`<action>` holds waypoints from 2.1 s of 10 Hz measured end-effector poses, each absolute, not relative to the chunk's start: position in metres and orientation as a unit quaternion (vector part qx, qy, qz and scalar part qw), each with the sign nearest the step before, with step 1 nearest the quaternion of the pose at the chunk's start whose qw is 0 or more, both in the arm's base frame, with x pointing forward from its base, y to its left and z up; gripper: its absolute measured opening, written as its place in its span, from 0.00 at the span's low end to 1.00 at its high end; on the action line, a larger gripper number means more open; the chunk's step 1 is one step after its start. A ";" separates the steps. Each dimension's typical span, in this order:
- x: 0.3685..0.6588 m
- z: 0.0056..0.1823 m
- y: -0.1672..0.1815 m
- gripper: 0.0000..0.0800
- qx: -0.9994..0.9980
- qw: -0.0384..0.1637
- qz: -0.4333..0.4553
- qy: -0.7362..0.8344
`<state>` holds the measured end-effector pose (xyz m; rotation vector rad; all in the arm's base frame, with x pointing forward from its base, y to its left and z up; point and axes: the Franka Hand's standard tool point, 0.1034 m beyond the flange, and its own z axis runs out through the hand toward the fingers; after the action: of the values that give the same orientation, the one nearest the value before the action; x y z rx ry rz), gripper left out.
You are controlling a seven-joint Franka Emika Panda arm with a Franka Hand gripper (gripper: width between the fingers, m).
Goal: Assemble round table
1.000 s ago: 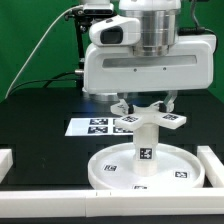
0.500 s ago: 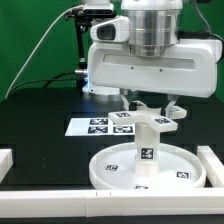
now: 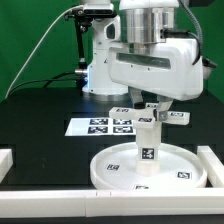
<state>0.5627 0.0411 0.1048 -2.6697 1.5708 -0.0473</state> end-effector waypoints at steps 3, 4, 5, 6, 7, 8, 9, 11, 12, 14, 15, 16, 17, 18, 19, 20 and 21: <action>0.562 0.104 0.041 0.79 -0.869 0.021 -0.014 0.495; 0.562 0.106 0.041 0.80 -0.872 0.021 -0.013 0.489; 0.562 0.113 0.043 0.80 -0.882 0.023 -0.008 0.470; 0.565 0.124 0.045 0.81 -0.893 0.029 -0.010 0.448; 0.567 0.129 0.047 0.81 -0.908 0.033 -0.015 0.418; 0.567 0.130 0.049 0.81 -0.933 0.032 -0.018 0.358; 0.567 0.129 0.051 0.81 -0.956 0.032 -0.020 0.290; 0.563 0.127 0.052 0.81 -0.990 0.021 -0.010 0.136; 0.563 0.127 0.052 0.81 -0.995 0.018 -0.011 0.097; 0.562 0.127 0.050 0.81 -0.999 0.016 -0.011 0.033; 0.562 0.127 0.050 0.81 -1.000 0.016 -0.012 0.000; 0.563 0.127 0.048 0.81 -0.999 0.014 -0.013 -0.051; 0.563 0.127 0.041 0.81 -0.990 0.007 -0.014 -0.137; 0.563 0.125 0.036 0.81 -0.980 0.002 -0.012 -0.200; 0.562 0.121 0.036 0.81 -0.977 0.000 -0.013 -0.212; 0.560 0.117 0.036 0.81 -0.978 -0.001 -0.013 -0.209; 0.559 0.116 0.035 0.81 -0.979 -0.001 -0.012 -0.202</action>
Offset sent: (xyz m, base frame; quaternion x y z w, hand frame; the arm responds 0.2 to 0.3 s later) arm -0.0105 -0.0041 0.0081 -0.0176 -0.0117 -0.0257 0.9994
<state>0.5592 0.0348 0.1157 -3.0775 -0.6363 -0.0363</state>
